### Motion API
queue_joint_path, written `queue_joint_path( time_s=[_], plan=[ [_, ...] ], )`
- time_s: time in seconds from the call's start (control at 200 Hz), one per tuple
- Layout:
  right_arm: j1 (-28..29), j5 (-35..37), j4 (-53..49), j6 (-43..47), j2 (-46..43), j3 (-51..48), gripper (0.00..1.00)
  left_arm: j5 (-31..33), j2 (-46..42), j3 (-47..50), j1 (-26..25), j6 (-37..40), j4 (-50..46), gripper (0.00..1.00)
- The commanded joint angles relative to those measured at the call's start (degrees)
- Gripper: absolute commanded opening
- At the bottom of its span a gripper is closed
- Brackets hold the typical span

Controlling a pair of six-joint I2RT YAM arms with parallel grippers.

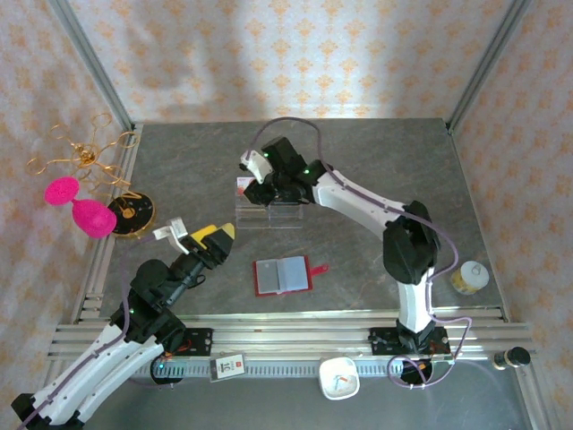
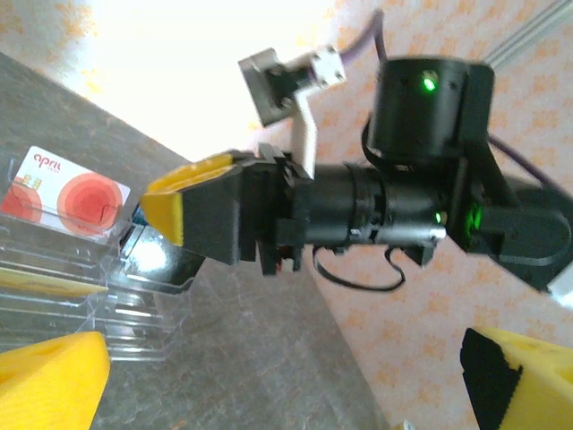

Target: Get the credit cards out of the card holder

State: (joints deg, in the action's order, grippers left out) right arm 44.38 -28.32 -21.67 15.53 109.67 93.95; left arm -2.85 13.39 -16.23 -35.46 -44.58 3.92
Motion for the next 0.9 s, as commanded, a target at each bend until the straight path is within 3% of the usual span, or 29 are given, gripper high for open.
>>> queue_joint_path(
  time_s=[0.0, 0.075, 0.305, 0.521, 0.896],
  plan=[
    [2.2, -0.3, 7.4, -15.7, -1.8, -8.0, 0.07, 3.4, -1.7, 0.1, 0.4, -0.9, -1.6, 0.99],
    [4.6, 2.8, 7.8, -18.2, -1.2, -11.0, 0.0, 3.3, -2.0, 0.3, 0.4, -0.5, -1.3, 0.99],
    [6.1, 11.4, 11.7, -25.8, 3.2, -12.1, 0.0, 2.2, -1.3, 0.5, 0.4, -0.9, -1.3, 0.99],
    [6.1, 18.3, 8.4, -26.8, 9.3, -4.8, 0.0, 2.1, -2.9, 0.6, 0.4, -1.0, -3.1, 0.99],
    [4.8, 23.4, 2.9, -25.7, 15.5, 6.3, 0.0, 1.7, -3.6, 0.7, 0.3, -0.7, -4.0, 0.99]
  ],
)
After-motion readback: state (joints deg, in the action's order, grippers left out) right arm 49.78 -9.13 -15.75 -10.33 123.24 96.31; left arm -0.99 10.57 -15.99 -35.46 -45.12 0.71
